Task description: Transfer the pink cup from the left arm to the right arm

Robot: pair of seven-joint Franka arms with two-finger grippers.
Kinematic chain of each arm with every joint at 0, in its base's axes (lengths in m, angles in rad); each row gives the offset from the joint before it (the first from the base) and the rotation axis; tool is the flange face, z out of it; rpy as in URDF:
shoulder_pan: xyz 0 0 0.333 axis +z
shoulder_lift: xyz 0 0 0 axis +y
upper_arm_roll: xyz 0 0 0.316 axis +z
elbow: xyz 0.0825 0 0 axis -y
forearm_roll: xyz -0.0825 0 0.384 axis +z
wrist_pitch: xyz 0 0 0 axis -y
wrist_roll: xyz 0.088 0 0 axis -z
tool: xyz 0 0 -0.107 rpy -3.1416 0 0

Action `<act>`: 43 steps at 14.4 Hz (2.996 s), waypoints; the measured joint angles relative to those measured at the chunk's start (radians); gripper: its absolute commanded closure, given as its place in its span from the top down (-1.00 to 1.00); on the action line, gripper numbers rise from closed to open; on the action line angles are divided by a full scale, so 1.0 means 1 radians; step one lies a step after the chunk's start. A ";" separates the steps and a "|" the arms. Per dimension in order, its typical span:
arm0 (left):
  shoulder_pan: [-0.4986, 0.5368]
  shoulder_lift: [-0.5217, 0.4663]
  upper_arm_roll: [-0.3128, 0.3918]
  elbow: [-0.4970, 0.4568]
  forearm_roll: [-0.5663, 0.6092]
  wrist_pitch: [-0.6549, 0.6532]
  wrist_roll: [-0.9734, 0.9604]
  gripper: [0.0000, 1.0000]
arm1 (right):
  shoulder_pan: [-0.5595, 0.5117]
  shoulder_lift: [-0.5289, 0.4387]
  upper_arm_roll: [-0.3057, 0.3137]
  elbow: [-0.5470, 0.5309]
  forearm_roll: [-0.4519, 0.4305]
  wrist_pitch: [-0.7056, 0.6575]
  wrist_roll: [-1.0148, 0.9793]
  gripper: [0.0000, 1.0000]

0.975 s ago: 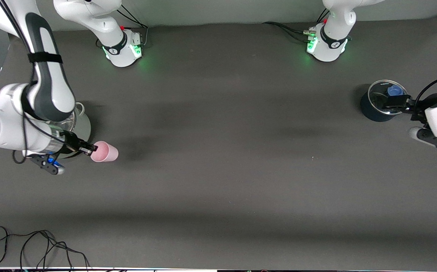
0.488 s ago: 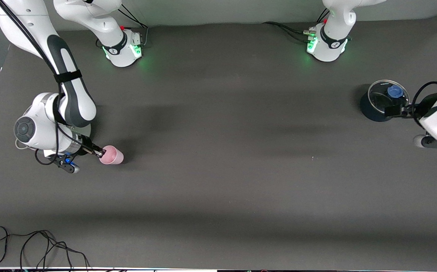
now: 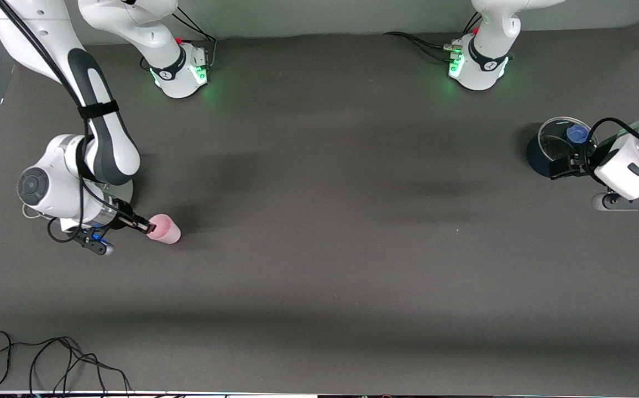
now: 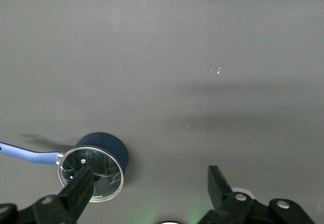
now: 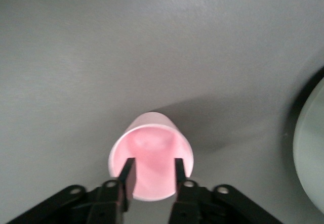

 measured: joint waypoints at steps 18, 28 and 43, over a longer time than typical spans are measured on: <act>-0.199 -0.007 0.235 0.008 -0.085 0.015 0.012 0.99 | 0.022 -0.273 -0.025 0.480 -0.232 -0.688 -0.219 1.00; -0.188 -0.007 0.226 0.008 -0.085 0.015 0.015 0.99 | 0.028 -0.264 -0.034 0.479 -0.232 -0.689 -0.239 1.00; -0.188 -0.008 0.218 0.019 -0.049 0.019 0.062 0.99 | -0.231 -0.322 0.191 0.433 -0.232 -0.630 -0.320 1.00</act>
